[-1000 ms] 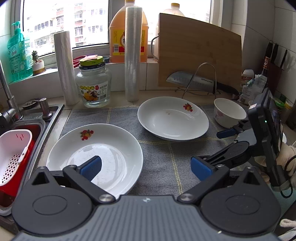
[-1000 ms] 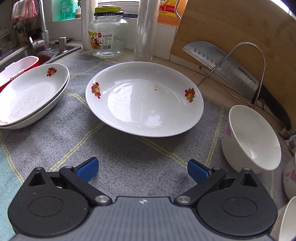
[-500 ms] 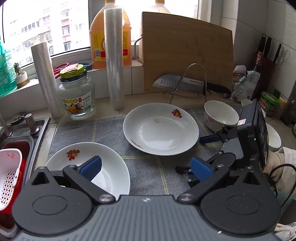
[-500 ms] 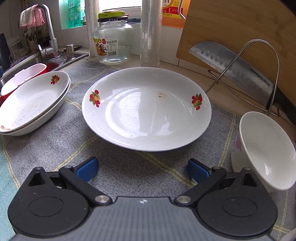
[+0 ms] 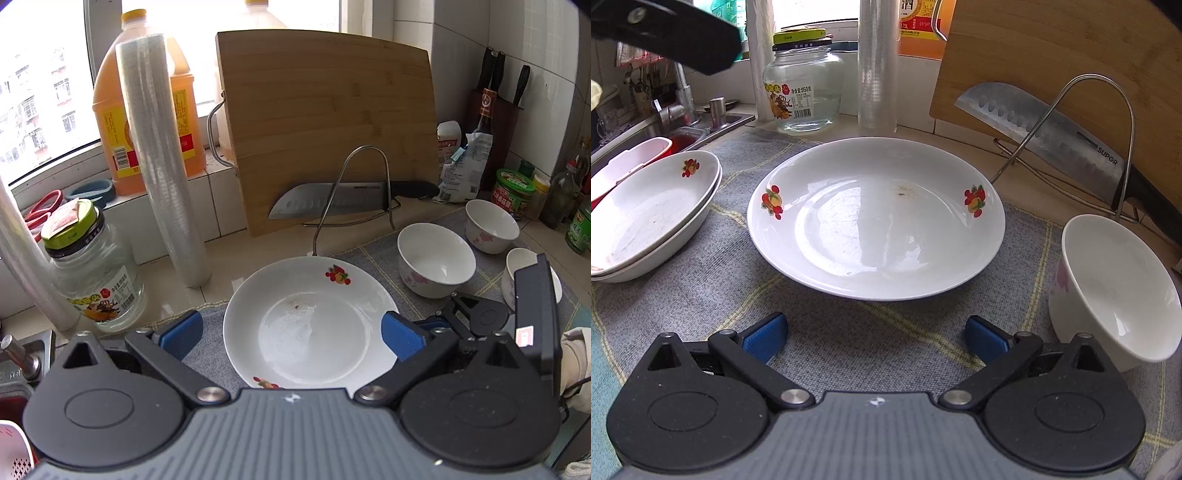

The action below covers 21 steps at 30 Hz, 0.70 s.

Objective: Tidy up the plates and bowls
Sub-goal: 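Move the left gripper to the rim of the fruit-print plate and close it, then lift the fruit-print plate off the towel with the left gripper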

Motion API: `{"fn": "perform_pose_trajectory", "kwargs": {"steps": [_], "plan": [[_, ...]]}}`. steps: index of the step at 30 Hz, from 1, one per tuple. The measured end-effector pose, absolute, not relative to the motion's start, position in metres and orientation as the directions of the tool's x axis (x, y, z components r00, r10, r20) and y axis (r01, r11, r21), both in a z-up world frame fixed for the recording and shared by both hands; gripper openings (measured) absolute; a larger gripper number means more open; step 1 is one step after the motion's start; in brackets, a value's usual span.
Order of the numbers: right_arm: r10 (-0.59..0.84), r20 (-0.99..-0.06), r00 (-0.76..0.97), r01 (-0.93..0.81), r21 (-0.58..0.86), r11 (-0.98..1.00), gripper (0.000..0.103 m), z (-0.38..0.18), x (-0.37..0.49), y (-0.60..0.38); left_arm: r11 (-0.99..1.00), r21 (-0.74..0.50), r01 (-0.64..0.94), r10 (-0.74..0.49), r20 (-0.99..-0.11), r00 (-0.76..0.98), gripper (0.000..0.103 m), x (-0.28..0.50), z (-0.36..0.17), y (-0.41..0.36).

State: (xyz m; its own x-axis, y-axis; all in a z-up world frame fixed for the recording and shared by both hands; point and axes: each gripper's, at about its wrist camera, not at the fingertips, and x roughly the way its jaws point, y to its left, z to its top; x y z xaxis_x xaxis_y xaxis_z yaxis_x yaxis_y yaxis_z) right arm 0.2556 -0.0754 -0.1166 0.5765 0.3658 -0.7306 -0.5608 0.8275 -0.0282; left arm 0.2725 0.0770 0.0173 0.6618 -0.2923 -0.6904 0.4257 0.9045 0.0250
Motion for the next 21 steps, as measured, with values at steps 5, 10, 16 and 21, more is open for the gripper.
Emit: {"fn": "perform_pose_trajectory", "kwargs": {"steps": [5,10,16,21], "plan": [[0.353,-0.731,0.584,-0.542,-0.028,0.840,0.103,-0.117,0.255,-0.074,0.895,-0.037,0.444,-0.329,-0.727,0.603,0.102,0.314,-0.002,0.076],[0.346,-0.730,0.589,-0.531,-0.027,0.847,0.103,-0.117,0.256,-0.074,0.900,-0.036,0.434,-0.311,-0.750,0.583,0.102,0.345,-0.021,0.074],[0.348,-0.727,0.591,-0.532,-0.028,0.846,0.103,-0.117,0.256,-0.074,0.891,-0.062,0.449,-0.319,-0.790,0.524,0.102,0.371,-0.041,0.072],[0.352,-0.733,0.582,-0.545,-0.030,0.838,0.103,-0.116,0.259,-0.074,0.889,-0.074,0.452,-0.309,-0.825,0.473,0.102,0.386,-0.054,0.071]]}}
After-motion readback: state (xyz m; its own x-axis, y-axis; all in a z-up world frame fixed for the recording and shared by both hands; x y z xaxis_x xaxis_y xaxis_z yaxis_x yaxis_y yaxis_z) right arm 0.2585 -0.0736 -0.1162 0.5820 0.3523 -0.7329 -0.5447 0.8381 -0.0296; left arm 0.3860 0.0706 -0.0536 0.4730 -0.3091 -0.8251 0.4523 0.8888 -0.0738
